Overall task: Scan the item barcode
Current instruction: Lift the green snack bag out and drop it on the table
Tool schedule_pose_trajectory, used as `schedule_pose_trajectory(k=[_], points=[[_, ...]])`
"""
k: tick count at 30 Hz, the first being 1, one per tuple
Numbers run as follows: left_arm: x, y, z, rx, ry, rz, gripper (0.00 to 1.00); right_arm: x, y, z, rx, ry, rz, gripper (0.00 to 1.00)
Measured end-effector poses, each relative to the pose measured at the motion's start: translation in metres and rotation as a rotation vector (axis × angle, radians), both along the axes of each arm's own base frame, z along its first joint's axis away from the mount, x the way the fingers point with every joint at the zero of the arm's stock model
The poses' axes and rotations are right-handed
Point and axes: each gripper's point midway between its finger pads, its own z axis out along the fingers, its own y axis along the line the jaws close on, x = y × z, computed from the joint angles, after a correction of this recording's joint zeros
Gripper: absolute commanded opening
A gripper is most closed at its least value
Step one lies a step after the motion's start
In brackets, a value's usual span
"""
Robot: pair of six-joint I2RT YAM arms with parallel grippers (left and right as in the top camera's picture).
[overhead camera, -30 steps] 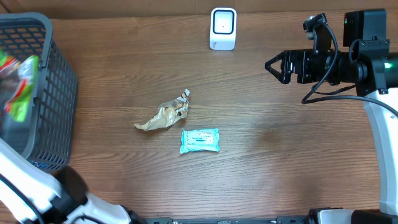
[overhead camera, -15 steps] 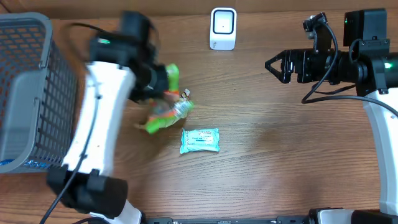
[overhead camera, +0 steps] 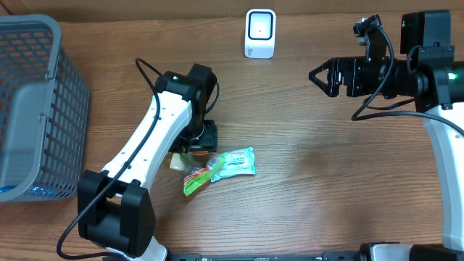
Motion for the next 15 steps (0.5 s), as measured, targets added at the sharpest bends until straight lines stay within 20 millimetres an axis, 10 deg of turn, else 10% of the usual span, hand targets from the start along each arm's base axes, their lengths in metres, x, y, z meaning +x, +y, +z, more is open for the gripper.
schedule_pose_trajectory(k=[4, 8, 15], points=[[0.014, 0.002, 0.034, -0.002, -0.056, 0.011, 0.72, 0.000, 0.000, 0.000, 0.000, 0.001, 0.000, 1.00], [0.053, 0.007, 0.122, -0.059, -0.283, 0.057, 0.71, 0.000, 0.000, 0.000, -0.001, 0.001, 0.000, 1.00], [0.067, 0.107, 0.251, -0.057, -0.679, 0.345, 0.75, -0.001, 0.000, -0.001, 0.000, 0.009, 0.000, 1.00]])
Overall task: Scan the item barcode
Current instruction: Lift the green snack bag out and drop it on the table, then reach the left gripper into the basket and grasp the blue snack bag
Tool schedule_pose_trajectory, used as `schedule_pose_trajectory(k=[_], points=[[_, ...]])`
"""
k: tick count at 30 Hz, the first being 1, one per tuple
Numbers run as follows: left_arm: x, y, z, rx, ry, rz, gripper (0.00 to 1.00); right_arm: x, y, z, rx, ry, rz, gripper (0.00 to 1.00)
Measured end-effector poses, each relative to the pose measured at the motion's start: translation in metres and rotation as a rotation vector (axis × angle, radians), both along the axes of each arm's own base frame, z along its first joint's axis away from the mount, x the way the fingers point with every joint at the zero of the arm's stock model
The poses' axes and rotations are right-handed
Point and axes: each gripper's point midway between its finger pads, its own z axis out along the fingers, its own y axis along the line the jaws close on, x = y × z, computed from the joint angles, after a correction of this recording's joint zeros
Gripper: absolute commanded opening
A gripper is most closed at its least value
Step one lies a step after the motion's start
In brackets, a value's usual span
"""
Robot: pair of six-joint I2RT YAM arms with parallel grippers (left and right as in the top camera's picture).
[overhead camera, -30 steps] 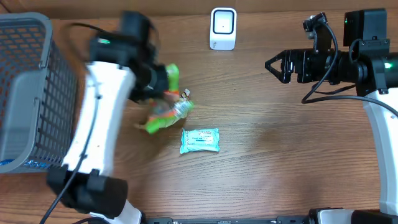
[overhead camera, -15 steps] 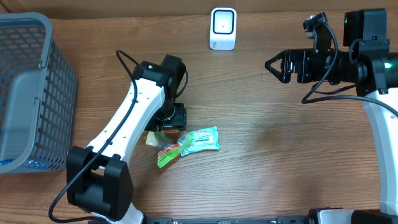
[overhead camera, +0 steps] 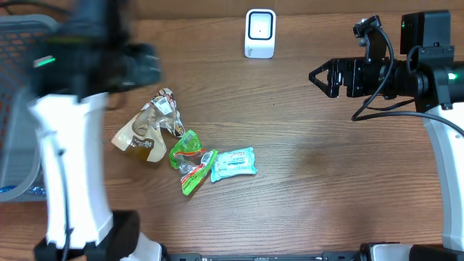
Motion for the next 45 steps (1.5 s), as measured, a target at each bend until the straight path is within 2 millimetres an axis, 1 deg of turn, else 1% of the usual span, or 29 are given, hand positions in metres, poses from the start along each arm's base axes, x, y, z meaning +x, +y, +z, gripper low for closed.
schedule_pose_trajectory(k=[2, 3, 4, 6, 7, 8, 9, 11, 12, 14, 16, 19, 20, 22, 23, 26, 28, 29, 30, 31, 33, 35, 39, 43, 45], points=[[-0.017, 0.048, 0.014, 0.010, -0.043, 0.154, 0.75, 0.000, 0.000, 0.000, -0.001, 0.002, 0.000, 1.00], [-0.027, 0.068, 0.020, 0.018, -0.059, 0.220, 0.77, -0.001, 0.000, -0.001, 0.000, 0.004, 0.000, 1.00], [-0.039, 0.091, 0.025, 0.024, -0.076, 0.297, 0.80, -0.001, 0.000, -0.001, 0.000, 0.007, 0.000, 1.00], [-0.061, 0.123, 0.031, 0.034, -0.095, 0.416, 0.84, -0.001, 0.000, -0.001, -0.001, 0.007, 0.000, 1.00], [-0.082, 0.147, 0.033, 0.041, -0.097, 0.519, 0.84, -0.001, 0.000, -0.001, -0.001, 0.006, 0.001, 1.00], [-0.099, 0.165, 0.032, 0.048, -0.091, 0.599, 0.85, -0.001, 0.000, -0.001, 0.000, 0.006, 0.000, 1.00], [-0.115, 0.180, 0.028, 0.051, -0.077, 0.666, 0.85, -0.001, 0.000, -0.001, -0.001, 0.005, 0.000, 1.00], [-0.133, 0.200, 0.016, 0.031, -0.049, 0.756, 0.85, -0.001, 0.000, -0.001, 0.000, 0.006, 0.000, 1.00], [-0.136, 0.210, 0.009, 0.019, -0.041, 0.787, 0.84, -0.001, 0.000, -0.001, 0.000, 0.006, 0.000, 1.00], [-0.132, 0.226, -0.007, -0.007, -0.035, 0.805, 0.84, -0.001, 0.000, -0.001, 0.000, 0.006, 0.000, 1.00], [-0.117, 0.243, -0.029, -0.032, -0.023, 0.791, 0.84, -0.001, 0.000, -0.001, 0.000, 0.006, 0.000, 1.00], [-0.097, 0.261, -0.061, -0.061, 0.008, 0.766, 0.84, -0.001, 0.000, -0.001, 0.000, 0.004, 0.000, 1.00], [-0.090, 0.267, -0.071, -0.070, 0.021, 0.759, 0.83, -0.001, 0.000, 0.000, 0.000, 0.004, 0.000, 1.00], [-0.083, 0.273, -0.092, -0.098, 0.066, 0.753, 0.79, -0.001, 0.000, -0.001, 0.000, 0.005, 0.000, 1.00], [-0.079, 0.277, -0.111, -0.128, 0.119, 0.754, 0.80, -0.001, 0.000, -0.001, 0.000, 0.007, 0.000, 1.00], [-0.087, 0.273, -0.142, -0.190, 0.242, 0.805, 0.80, -0.003, 0.000, -0.002, -0.001, 0.019, 0.000, 1.00], [-0.087, 0.278, -0.159, -0.210, 0.289, 0.837, 0.80, -0.004, 0.000, -0.003, -0.001, 0.024, 0.000, 1.00], [-0.087, 0.284, -0.178, -0.228, 0.326, 0.862, 0.80, -0.004, 0.000, -0.003, -0.001, 0.026, 0.000, 1.00], [-0.088, 0.286, -0.186, -0.238, 0.340, 0.875, 0.79, -0.005, 0.000, -0.003, -0.001, 0.026, 0.000, 1.00], [-0.087, 0.291, -0.199, -0.247, 0.354, 0.895, 0.79, -0.005, 0.000, -0.003, -0.001, 0.026, 0.000, 1.00], [-0.087, 0.292, -0.215, -0.262, 0.381, 0.914, 0.78, -0.005, 0.000, -0.003, -0.001, 0.026, 0.000, 1.00], [-0.090, 0.294, -0.225, -0.263, 0.401, 0.932, 0.78, -0.005, 0.000, -0.003, -0.002, 0.025, 0.000, 1.00], [-0.099, 0.296, -0.236, -0.248, 0.430, 0.983, 0.78, -0.005, 0.000, -0.003, -0.001, 0.026, 0.000, 1.00], [-0.116, 0.301, -0.257, -0.235, 0.466, 1.031, 0.77, -0.004, -0.001, -0.004, -0.005, 0.025, -0.002, 1.00], [-0.126, 0.304, -0.272, -0.239, 0.478, 1.063, 0.77, -0.004, -0.001, -0.004, -0.008, 0.026, -0.005, 1.00]])
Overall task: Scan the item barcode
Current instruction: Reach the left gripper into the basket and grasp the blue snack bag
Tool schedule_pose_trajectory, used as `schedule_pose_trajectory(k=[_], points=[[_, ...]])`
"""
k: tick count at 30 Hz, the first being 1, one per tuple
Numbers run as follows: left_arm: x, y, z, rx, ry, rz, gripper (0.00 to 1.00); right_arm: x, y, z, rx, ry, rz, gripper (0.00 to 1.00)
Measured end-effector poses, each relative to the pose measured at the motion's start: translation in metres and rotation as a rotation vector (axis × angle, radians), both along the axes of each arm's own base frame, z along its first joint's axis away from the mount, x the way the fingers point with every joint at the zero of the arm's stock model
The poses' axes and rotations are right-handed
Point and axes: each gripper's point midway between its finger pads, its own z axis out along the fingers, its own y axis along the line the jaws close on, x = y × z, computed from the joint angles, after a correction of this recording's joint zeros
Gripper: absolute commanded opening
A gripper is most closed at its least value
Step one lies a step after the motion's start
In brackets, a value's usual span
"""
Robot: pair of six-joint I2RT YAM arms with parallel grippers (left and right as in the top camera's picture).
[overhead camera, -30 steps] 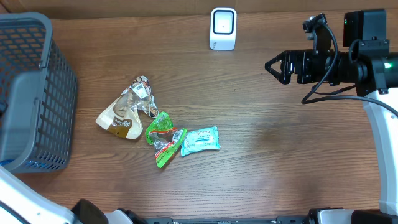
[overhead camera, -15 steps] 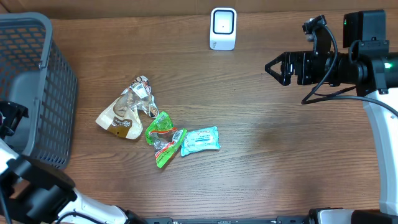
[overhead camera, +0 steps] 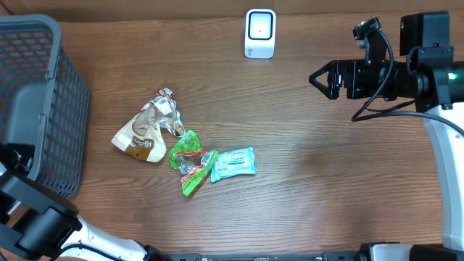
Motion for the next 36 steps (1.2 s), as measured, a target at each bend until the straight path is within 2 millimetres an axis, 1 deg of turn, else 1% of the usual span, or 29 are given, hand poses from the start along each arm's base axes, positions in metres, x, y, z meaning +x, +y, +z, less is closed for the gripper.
schedule_pose_trajectory(k=[1, 2, 3, 5, 7, 8, 13, 14, 18, 20, 21, 22, 23, 24, 26, 27, 28, 29, 30, 31, 36], points=[[-0.003, 0.002, -0.009, 0.004, 0.000, 0.013, 0.77, 0.000, 0.000, 0.000, -0.002, 0.000, -0.002, 1.00], [-0.010, 0.000, -0.019, -0.009, 0.010, 0.025, 0.76, 0.000, -0.001, 0.000, -0.003, -0.001, -0.002, 1.00], [-0.012, 0.000, -0.024, -0.009, 0.011, 0.032, 0.76, 0.001, -0.001, 0.000, -0.003, -0.002, -0.002, 1.00], [-0.014, 0.000, -0.033, -0.008, 0.009, 0.045, 0.73, 0.002, -0.001, 0.001, -0.005, -0.008, -0.003, 1.00], [-0.013, 0.002, -0.035, 0.004, 0.002, 0.053, 0.67, 0.002, -0.001, 0.000, -0.005, -0.008, -0.003, 1.00], [-0.012, 0.005, -0.035, 0.014, -0.003, 0.056, 0.59, 0.002, -0.001, 0.000, -0.005, -0.008, -0.004, 1.00], [-0.008, 0.013, -0.034, 0.050, -0.017, 0.067, 0.09, 0.002, -0.001, 0.000, -0.005, -0.009, -0.004, 1.00], [-0.008, 0.014, -0.034, 0.055, -0.019, 0.064, 0.04, 0.002, -0.001, 0.000, -0.006, -0.008, -0.004, 1.00], [-0.006, 0.017, -0.034, 0.065, -0.025, 0.065, 0.05, 0.002, -0.001, 0.000, -0.005, -0.008, -0.003, 1.00], [-0.006, 0.017, -0.034, 0.064, -0.026, 0.064, 0.22, 0.002, -0.001, 0.000, -0.005, -0.008, -0.004, 1.00], [-0.006, 0.017, -0.034, 0.064, -0.026, 0.063, 0.28, 0.002, -0.001, 0.000, -0.005, -0.008, -0.004, 1.00], [-0.006, 0.017, -0.034, 0.064, -0.026, 0.061, 0.38, 0.002, -0.001, 0.000, -0.005, -0.008, -0.004, 1.00], [-0.006, 0.016, -0.035, 0.063, -0.026, 0.067, 0.43, 0.002, -0.001, 0.000, -0.005, -0.008, -0.003, 1.00], [-0.008, 0.015, -0.036, 0.062, -0.021, 0.064, 0.45, 0.002, -0.001, 0.000, -0.005, -0.008, -0.004, 1.00], [-0.009, 0.015, -0.039, 0.064, -0.013, 0.065, 0.45, 0.002, -0.001, 0.000, -0.006, -0.009, -0.004, 1.00], [-0.012, 0.014, -0.043, 0.066, -0.004, 0.066, 0.44, 0.002, -0.001, 0.000, -0.006, -0.008, -0.004, 1.00], [-0.013, 0.014, -0.045, 0.066, 0.000, 0.066, 0.37, 0.002, -0.001, 0.000, -0.005, -0.008, -0.004, 1.00], [-0.016, 0.012, -0.049, 0.063, 0.010, 0.066, 0.16, 0.002, -0.001, 0.000, -0.005, -0.009, -0.004, 1.00], [-0.017, 0.010, -0.052, 0.062, 0.015, 0.067, 0.04, 0.002, -0.001, 0.000, -0.005, -0.008, -0.004, 1.00], [-0.021, 0.009, -0.056, 0.061, 0.029, 0.066, 0.04, 0.002, -0.001, 0.000, -0.006, -0.008, -0.004, 1.00], [-0.021, 0.009, -0.055, 0.067, 0.029, 0.067, 0.04, 0.002, -0.001, 0.000, -0.007, -0.008, -0.005, 1.00]])
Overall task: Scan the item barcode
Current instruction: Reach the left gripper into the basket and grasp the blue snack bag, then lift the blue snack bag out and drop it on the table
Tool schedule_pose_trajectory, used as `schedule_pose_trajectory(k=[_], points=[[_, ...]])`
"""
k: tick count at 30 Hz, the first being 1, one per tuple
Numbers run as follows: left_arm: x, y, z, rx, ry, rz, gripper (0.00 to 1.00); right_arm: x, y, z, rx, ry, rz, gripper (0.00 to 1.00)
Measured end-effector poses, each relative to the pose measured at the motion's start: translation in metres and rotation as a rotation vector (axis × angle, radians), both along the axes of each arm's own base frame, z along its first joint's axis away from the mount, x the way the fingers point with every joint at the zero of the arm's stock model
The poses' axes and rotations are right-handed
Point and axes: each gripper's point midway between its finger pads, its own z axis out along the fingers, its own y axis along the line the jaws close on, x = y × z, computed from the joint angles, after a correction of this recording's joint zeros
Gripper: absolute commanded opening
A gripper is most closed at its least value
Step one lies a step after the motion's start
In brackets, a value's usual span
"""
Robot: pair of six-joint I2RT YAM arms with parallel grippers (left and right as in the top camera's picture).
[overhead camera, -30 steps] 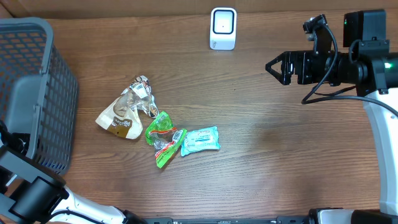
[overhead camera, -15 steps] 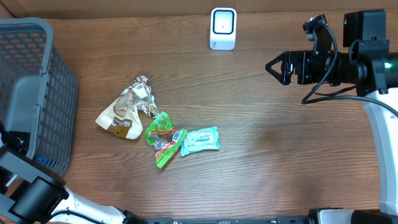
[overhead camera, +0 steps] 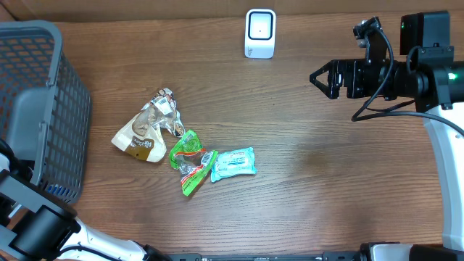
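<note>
A white barcode scanner (overhead camera: 259,32) stands at the table's far edge. Three packets lie left of centre: a tan and clear pouch (overhead camera: 143,128), a green packet (overhead camera: 190,158) and a teal wipes packet (overhead camera: 233,162). My right gripper (overhead camera: 313,76) hovers at the right, pointing left toward the scanner side, its tips together and holding nothing. Only a link of my left arm (overhead camera: 32,217) shows in the lower left corner; its gripper is out of view.
A tall grey mesh basket (overhead camera: 69,109) fills the left edge of the table. The right arm's body and cables (overhead camera: 428,65) occupy the upper right corner.
My left arm's link in the lower left corner has shifted slightly lower. The three packets, the scanner and my right gripper have not moved.
At first my left arm reached over the packets, its gripper down on the tan pouch beside the green packet. Half a second later it was swung up at the left and the pouch lay farther up-left. Then the arm sat in the lower left corner, as now.
</note>
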Motion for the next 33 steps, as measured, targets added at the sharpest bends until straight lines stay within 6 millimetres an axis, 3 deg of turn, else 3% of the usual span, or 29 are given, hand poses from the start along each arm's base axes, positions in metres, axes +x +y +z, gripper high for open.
schedule_pose_trajectory(k=[4, 8, 12, 13, 15, 16, 19, 23, 24, 27, 28, 33], points=[[0.004, -0.002, 0.002, -0.017, -0.024, -0.008, 0.04, 0.000, 0.000, 0.000, -0.003, -0.001, -0.002, 1.00], [0.023, -0.003, 0.028, -0.065, -0.108, -0.034, 0.04, 0.000, -0.001, 0.000, -0.004, -0.001, -0.003, 1.00], [0.054, 0.019, 0.099, 0.030, -0.234, -0.086, 0.04, 0.000, -0.001, 0.000, -0.004, 0.000, -0.003, 1.00], [0.065, 0.021, 0.131, 0.076, -0.281, -0.118, 0.04, 0.000, -0.001, 0.000, -0.005, -0.001, -0.003, 1.00], [0.084, 0.013, 0.184, 0.160, -0.368, -0.207, 0.04, 0.000, -0.001, 0.000, -0.004, -0.001, -0.003, 1.00], [0.089, 0.008, 0.197, 0.180, -0.390, -0.237, 0.04, 0.000, -0.001, 0.000, -0.004, -0.001, -0.003, 1.00], [0.115, -0.032, 0.262, 0.269, -0.504, -0.437, 0.04, 0.000, -0.001, 0.000, -0.004, 0.000, -0.003, 1.00], [0.129, -0.102, 0.309, 0.319, -0.565, -0.687, 0.04, 0.001, -0.001, 0.000, -0.004, -0.001, -0.003, 1.00], [0.132, -0.135, 0.321, 0.315, -0.583, -0.792, 0.04, 0.001, -0.001, 0.000, -0.004, -0.002, -0.003, 1.00], [0.132, -0.193, 0.324, 0.253, -0.574, -0.977, 0.04, 0.002, -0.001, 0.001, -0.004, -0.012, -0.003, 1.00], [0.132, -0.203, 0.321, 0.233, -0.564, -1.008, 0.04, 0.003, -0.001, 0.001, -0.004, -0.015, -0.003, 1.00], [0.144, -0.281, 0.268, 0.023, -0.463, -1.242, 0.04, 0.005, -0.001, 0.003, -0.004, -0.026, -0.003, 1.00]])
